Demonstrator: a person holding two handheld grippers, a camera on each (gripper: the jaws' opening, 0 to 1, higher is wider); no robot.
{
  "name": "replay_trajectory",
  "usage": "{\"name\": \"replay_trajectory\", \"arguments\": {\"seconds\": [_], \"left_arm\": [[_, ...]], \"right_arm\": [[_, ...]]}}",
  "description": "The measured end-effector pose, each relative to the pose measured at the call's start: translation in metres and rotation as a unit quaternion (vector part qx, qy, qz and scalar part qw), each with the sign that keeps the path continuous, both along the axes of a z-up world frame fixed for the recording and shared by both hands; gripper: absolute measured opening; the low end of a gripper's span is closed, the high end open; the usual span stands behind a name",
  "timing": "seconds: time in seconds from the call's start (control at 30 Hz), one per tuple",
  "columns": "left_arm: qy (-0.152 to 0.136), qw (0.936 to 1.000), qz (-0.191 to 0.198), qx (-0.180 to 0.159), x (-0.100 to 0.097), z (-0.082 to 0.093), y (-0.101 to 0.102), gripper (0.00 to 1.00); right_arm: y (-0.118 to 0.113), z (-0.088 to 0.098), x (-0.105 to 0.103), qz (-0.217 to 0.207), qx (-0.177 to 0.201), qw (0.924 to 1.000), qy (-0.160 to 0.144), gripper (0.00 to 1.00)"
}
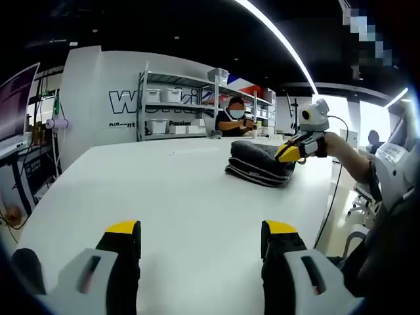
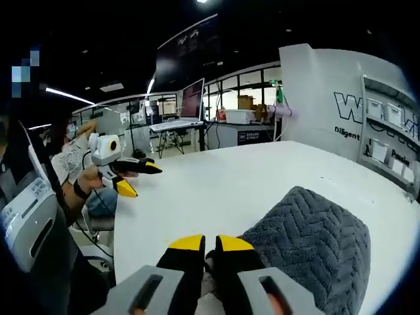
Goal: Fold the towel on the table until its edges align and the towel forms a compact rectangular stack.
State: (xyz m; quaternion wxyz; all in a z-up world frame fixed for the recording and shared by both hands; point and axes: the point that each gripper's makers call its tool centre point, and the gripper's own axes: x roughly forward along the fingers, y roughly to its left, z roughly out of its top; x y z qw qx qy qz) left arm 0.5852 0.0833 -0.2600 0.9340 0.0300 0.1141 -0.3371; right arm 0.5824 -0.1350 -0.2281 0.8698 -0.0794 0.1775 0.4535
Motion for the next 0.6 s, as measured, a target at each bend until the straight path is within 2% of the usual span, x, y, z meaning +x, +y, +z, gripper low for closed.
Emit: {"name": "replay_trajectory", "arguments": {"seconds": [0.1, 0.17, 0.23, 0.27, 0.33, 0.43, 0.6], "left_arm": [[-0.001, 1.0000, 0.001, 0.000, 0.000, 0.000, 0.000, 0.79], [0.001, 1.0000, 0.001, 0.000, 0.001, -0.001, 0.000, 0.79], [0.002, 1.0000, 0.001, 0.000, 0.002, -0.001, 0.000, 0.79], [0.003, 1.0000, 0.000, 0.000, 0.002, -0.002, -0.001, 0.79], [0.002, 1.0000, -0.003, 0.000, 0.002, -0.001, -0.002, 0.79], [0.001, 1.0000, -0.007, -0.002, 0.003, -0.001, -0.003, 0.79], [0.002, 0.9999, -0.009, -0.004, 0.003, -0.001, -0.004, 0.79]], "right_arm": [[-0.003, 0.016, -0.008, 0.007, 0.034, 0.9994, -0.001, 0.14], [-0.009, 0.026, -0.012, 0.005, 0.041, 0.9991, -0.012, 0.19], [-0.023, 0.045, -0.012, -0.012, 0.040, 0.9976, -0.055, 0.20], [-0.028, 0.050, -0.012, -0.018, 0.041, 0.9968, -0.066, 0.22], [-0.048, 0.073, -0.012, -0.047, 0.053, 0.9921, -0.103, 0.24], [-0.077, 0.096, -0.013, -0.087, 0.067, 0.9843, -0.138, 0.24], [-0.123, 0.104, -0.017, -0.145, 0.059, 0.9753, -0.156, 0.28]]}}
